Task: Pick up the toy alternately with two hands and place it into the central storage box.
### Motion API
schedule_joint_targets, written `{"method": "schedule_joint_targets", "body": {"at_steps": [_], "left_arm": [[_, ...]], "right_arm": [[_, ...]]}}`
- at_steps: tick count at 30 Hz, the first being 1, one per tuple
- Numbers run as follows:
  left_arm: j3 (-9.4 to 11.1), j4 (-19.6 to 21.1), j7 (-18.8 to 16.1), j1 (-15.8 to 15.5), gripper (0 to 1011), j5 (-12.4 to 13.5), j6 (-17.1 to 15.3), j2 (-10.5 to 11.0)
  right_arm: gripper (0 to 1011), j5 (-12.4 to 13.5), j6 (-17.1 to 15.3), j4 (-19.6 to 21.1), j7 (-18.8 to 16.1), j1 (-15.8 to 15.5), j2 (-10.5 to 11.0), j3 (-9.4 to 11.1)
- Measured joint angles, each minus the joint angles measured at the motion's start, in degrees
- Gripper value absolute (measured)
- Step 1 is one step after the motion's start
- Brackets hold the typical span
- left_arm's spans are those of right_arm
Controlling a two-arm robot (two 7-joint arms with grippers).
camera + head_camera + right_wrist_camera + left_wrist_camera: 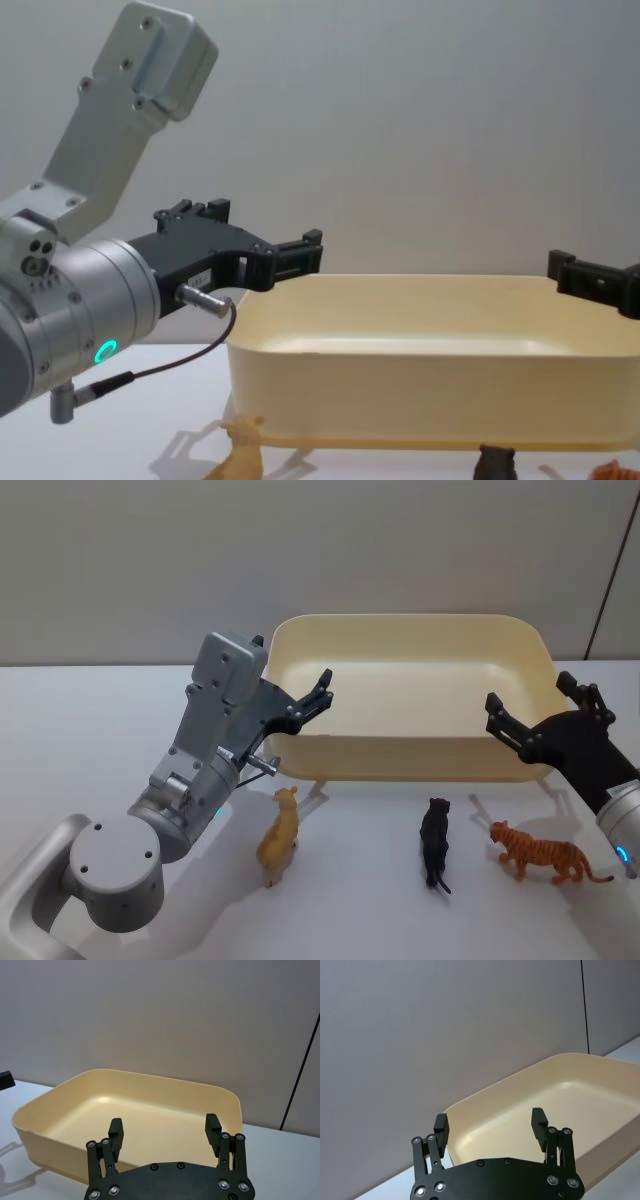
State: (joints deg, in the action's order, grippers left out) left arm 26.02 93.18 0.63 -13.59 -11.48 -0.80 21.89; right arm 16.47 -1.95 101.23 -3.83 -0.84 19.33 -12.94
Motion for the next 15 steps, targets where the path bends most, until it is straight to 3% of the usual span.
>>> {"method": "schedule_joint_targets", "body": {"at_steps": [15], "left_arm": [[0.0,0.0,0.0,0.0,1001,0.0,0.0,0.0]], "right_arm": [[1001,0.0,0.0,0.0,0.0,0.0,0.0,0.0]]}}
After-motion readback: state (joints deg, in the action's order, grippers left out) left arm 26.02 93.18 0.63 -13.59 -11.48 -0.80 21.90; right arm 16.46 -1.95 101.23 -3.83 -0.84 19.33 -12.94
